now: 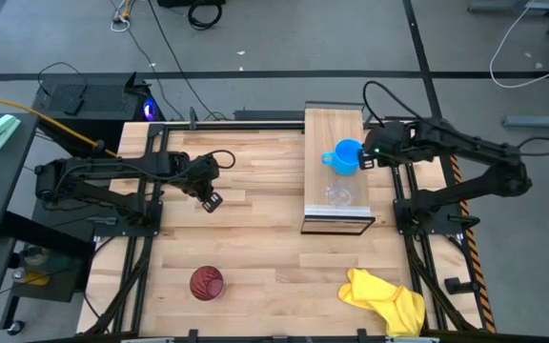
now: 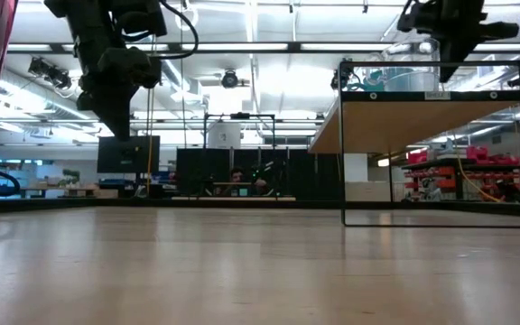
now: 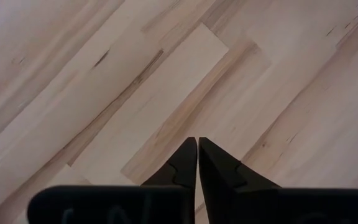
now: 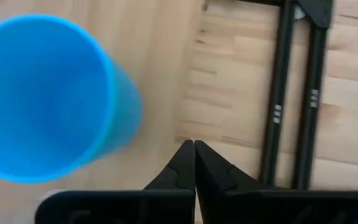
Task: Stack small to large cups/mugs on shelf
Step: Put the blue cup on the shelf, then put the red cup on the shelf
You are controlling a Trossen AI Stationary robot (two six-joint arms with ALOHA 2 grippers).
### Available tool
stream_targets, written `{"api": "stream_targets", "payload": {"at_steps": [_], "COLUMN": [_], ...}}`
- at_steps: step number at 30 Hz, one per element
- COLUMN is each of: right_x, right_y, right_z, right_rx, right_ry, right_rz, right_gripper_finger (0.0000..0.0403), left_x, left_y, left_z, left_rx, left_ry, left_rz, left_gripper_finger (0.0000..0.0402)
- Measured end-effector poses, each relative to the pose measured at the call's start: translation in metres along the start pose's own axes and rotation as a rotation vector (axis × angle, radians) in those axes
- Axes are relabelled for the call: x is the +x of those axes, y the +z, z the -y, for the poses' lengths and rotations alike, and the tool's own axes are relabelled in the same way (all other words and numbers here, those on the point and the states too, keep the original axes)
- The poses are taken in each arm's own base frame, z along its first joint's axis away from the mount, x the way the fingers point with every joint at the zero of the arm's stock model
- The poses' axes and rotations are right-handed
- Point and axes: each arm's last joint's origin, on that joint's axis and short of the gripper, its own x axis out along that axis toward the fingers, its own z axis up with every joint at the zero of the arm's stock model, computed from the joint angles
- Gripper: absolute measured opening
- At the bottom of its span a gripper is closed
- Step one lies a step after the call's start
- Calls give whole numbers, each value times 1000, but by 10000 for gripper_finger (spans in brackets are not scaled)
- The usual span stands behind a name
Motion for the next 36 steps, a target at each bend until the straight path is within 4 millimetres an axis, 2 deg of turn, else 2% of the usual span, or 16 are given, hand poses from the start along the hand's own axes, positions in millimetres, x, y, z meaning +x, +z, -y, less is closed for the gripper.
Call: {"api": "stream_targets", "payload": {"at_steps": [5, 16, 28, 32, 36], "right_x": [6, 15, 17, 8, -18], "right_y": [5, 10, 10, 10, 13], "right_z": [-13, -28, -30, -24, -11], "right_rx": [-5, -14, -18, -5, 15], "right_ry": [41, 59, 72, 91, 167], "right_rz": [11, 5, -13, -16, 9], "right_gripper_finger": [3, 2, 2, 4, 7], "left_x": [0, 0, 0, 0, 0], "left_y": [2, 2, 3, 3, 1], "left_z": [1, 1, 1, 1, 1], "left_rx": [-2, -9, -11, -11, -10], "left_ry": [-11, -11, -12, -10, -1], "left_rz": [19, 26, 32, 31, 17], "left_gripper_finger": [16, 26, 13, 20, 28]}}
